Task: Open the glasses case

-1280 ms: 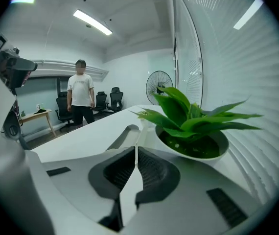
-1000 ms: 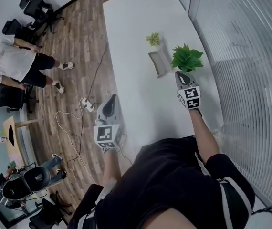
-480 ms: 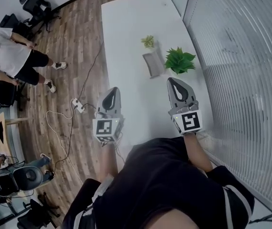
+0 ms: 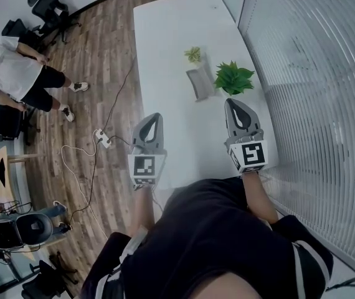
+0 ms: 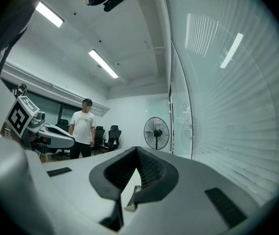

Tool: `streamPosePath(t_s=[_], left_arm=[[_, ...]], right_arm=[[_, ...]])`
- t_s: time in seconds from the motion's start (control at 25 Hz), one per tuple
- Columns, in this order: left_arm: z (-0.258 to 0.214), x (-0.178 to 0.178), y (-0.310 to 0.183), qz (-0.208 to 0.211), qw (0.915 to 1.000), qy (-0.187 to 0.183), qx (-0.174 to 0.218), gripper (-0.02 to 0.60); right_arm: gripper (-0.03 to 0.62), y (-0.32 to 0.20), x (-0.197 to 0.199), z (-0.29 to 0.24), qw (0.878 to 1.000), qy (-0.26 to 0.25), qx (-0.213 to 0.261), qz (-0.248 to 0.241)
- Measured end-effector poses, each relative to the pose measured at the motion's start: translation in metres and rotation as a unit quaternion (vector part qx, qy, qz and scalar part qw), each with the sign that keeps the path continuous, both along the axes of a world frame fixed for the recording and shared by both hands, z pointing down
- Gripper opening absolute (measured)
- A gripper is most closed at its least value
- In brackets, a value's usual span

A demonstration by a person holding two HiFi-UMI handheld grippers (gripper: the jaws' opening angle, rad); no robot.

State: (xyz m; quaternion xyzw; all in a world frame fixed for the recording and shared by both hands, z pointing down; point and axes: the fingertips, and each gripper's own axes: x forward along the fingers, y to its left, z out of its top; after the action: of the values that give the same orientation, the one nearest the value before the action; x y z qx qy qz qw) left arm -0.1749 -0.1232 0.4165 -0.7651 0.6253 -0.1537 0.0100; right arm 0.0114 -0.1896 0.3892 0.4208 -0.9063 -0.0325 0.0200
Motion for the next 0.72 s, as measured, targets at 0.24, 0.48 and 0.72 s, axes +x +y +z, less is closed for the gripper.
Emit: streamPosePath(t_s=[0.24, 0.48, 0.72], left_arm=[[-0.005, 0.013, 0.000, 0.012, 0.9998, 0.013, 0.007, -0.001], [-0.012, 0.010, -0.001, 0.006, 0.9996, 0.020, 0.017, -0.001], [-0.014, 0.008, -0.001, 0.001, 0.9993, 0.032, 0.020, -0.002]], right_arm=[[0.015, 0.004, -0.002, -0.005, 1.000, -0.005, 0.001, -0.006], [0.015, 0.003, 0.000, -0.007, 1.000, -0.006, 0.005, -0.007], [0.015, 0.004, -0.001, -0.007, 1.000, -0.008, 0.005, -0.011]])
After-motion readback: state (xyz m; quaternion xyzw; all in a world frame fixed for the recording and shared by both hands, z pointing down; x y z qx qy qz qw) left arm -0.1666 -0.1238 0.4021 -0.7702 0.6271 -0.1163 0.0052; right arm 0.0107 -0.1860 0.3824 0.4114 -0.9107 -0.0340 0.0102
